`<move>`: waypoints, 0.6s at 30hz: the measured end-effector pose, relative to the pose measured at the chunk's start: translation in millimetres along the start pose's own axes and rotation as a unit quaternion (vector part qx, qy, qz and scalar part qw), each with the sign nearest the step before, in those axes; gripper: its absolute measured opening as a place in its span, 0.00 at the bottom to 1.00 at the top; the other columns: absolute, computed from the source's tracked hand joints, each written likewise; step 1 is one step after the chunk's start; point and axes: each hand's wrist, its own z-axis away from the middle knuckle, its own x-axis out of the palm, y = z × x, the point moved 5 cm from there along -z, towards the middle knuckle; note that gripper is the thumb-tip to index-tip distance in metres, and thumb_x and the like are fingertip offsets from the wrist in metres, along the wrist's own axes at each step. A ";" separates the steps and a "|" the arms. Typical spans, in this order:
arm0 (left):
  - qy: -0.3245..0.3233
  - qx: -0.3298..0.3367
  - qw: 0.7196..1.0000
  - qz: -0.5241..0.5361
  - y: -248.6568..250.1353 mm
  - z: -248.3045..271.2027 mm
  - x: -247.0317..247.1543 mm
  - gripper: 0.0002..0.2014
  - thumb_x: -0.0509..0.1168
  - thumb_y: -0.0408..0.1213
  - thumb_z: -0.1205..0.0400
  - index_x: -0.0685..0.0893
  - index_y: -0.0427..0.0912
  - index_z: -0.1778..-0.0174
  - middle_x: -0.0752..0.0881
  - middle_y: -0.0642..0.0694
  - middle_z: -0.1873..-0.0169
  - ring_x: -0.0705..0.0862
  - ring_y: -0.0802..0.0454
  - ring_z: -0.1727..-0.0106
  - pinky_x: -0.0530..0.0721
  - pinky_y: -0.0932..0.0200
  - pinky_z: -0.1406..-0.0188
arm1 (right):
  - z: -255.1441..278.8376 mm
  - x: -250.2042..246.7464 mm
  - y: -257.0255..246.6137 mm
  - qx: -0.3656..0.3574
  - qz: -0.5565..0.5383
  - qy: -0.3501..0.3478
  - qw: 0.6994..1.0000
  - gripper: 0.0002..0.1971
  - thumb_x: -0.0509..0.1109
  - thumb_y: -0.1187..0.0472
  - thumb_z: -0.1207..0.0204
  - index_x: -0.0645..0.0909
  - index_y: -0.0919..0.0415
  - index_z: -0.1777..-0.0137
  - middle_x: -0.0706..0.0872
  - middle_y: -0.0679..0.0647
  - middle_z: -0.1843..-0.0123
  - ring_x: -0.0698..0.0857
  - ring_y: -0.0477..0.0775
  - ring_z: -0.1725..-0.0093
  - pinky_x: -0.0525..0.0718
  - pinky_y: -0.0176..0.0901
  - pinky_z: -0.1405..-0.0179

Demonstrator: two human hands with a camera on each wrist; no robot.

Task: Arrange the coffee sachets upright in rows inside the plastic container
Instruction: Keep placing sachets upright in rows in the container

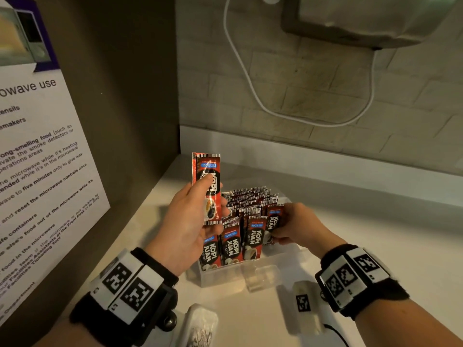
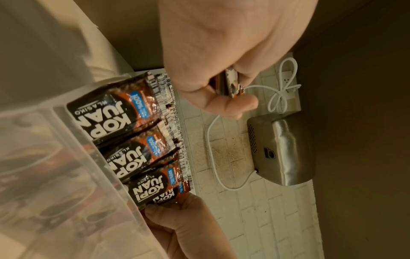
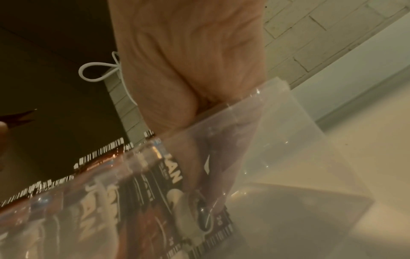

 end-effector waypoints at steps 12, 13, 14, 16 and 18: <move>-0.033 -0.001 0.999 0.005 -1.5 1.6 1.7 0.10 0.66 0.47 0.18 0.82 0.45 0.46 0.90 0.47 0.66 0.88 0.52 0.65 0.84 0.52 0.63 | 13.0 -38.4 -14.0 -0.035 0.012 0.140 0.989 0.13 0.80 0.66 0.33 0.77 0.62 0.58 0.87 0.56 0.68 0.87 0.54 0.74 0.88 0.50 0.70; -0.037 0.001 0.999 -0.006 -2.6 1.5 2.2 0.12 0.68 0.47 0.20 0.82 0.46 0.44 0.91 0.45 0.61 0.89 0.49 0.60 0.83 0.47 0.55 | 19.8 -45.7 -23.5 -0.064 -0.035 0.175 0.982 0.12 0.80 0.64 0.31 0.77 0.62 0.59 0.86 0.55 0.68 0.85 0.53 0.76 0.84 0.47 0.75; -0.043 0.004 0.999 -0.017 -3.3 2.3 3.4 0.13 0.69 0.47 0.21 0.83 0.47 0.43 0.91 0.44 0.58 0.89 0.48 0.58 0.82 0.48 0.55 | 28.0 -50.5 -35.1 -0.093 -0.094 0.190 0.973 0.11 0.78 0.62 0.30 0.77 0.63 0.60 0.85 0.55 0.68 0.82 0.53 0.77 0.80 0.44 0.78; -0.053 0.015 0.998 -0.032 -4.7 3.8 7.3 0.12 0.71 0.46 0.22 0.84 0.47 0.46 0.90 0.47 0.61 0.87 0.54 0.66 0.80 0.63 0.70 | 45.1 -49.9 -61.7 -0.141 -0.214 0.142 0.956 0.10 0.75 0.60 0.27 0.79 0.66 0.58 0.84 0.59 0.67 0.78 0.53 0.78 0.75 0.42 0.80; -0.063 0.026 0.996 -0.053 -5.0 6.7 13.8 0.10 0.71 0.44 0.22 0.84 0.48 0.48 0.90 0.48 0.61 0.84 0.59 0.72 0.73 0.66 0.80 | 60.4 -41.5 -86.0 -0.165 -0.270 0.048 0.947 0.11 0.74 0.57 0.28 0.81 0.65 0.56 0.85 0.59 0.65 0.77 0.53 0.78 0.74 0.39 0.81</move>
